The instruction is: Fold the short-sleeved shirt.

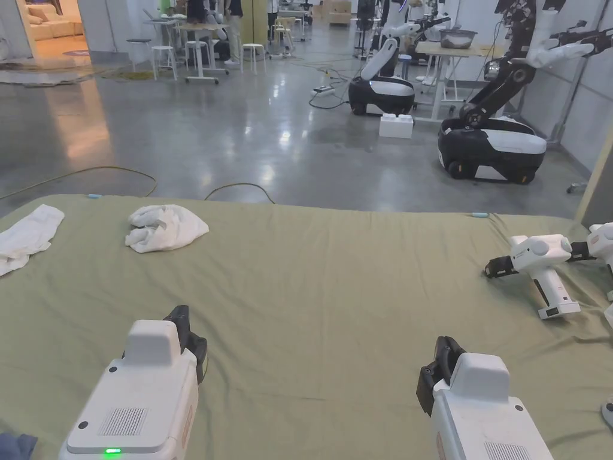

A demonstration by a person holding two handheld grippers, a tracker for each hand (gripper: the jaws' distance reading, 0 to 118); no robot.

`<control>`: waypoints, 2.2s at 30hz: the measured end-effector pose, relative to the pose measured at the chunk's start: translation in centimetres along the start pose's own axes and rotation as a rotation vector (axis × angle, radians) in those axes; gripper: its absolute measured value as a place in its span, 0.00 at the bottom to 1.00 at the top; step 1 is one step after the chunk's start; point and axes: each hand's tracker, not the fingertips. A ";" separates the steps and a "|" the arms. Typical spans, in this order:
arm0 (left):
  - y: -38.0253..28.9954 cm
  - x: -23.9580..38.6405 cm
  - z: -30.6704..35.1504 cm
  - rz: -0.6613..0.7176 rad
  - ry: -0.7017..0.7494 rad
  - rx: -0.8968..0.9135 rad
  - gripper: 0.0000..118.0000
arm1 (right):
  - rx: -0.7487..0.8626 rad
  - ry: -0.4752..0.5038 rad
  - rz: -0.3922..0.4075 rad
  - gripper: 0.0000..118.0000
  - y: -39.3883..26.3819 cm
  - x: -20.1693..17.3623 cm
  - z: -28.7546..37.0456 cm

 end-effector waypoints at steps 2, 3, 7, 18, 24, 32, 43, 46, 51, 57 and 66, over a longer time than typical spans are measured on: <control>0.0 -0.2 0.1 0.002 0.002 -0.005 0.00 | 0.005 0.001 0.015 0.02 0.2 -0.2 0.0; 0.1 -0.5 0.0 0.003 0.000 -0.007 0.00 | 0.008 0.001 0.019 0.02 0.3 -0.2 0.0; 0.4 -0.8 0.0 0.003 0.001 -0.003 0.02 | 0.003 0.013 0.015 0.12 0.8 -0.2 -0.3; 0.5 0.1 0.2 -0.062 0.030 0.027 0.72 | -0.026 -0.032 0.072 0.70 0.3 -0.7 -1.0; 0.7 -0.3 0.1 -0.048 0.011 0.026 0.83 | -0.006 -0.029 0.079 0.91 0.2 -0.5 -1.2; 0.8 -1.2 0.0 0.010 -0.018 0.012 0.93 | 0.021 0.008 -0.006 0.96 1.0 -0.2 -1.2; 0.7 -1.0 -0.5 -0.025 0.020 -0.016 0.95 | 0.000 -0.031 -0.024 0.96 2.1 -0.7 -1.8; 0.7 -1.1 -0.6 -0.003 0.024 -0.020 0.95 | -0.023 0.035 -0.080 0.96 2.3 -0.4 -1.9; 0.9 -1.1 -0.6 0.042 0.012 0.007 0.95 | -0.058 0.059 -0.141 0.96 3.2 -0.1 -2.1; 1.4 -1.3 -0.9 0.111 0.002 0.029 0.95 | -0.164 0.000 -0.221 0.96 4.3 0.2 -2.9; 1.2 -1.6 -1.4 0.134 -0.008 0.005 0.97 | -0.215 -0.032 -0.201 0.96 4.3 0.0 -3.5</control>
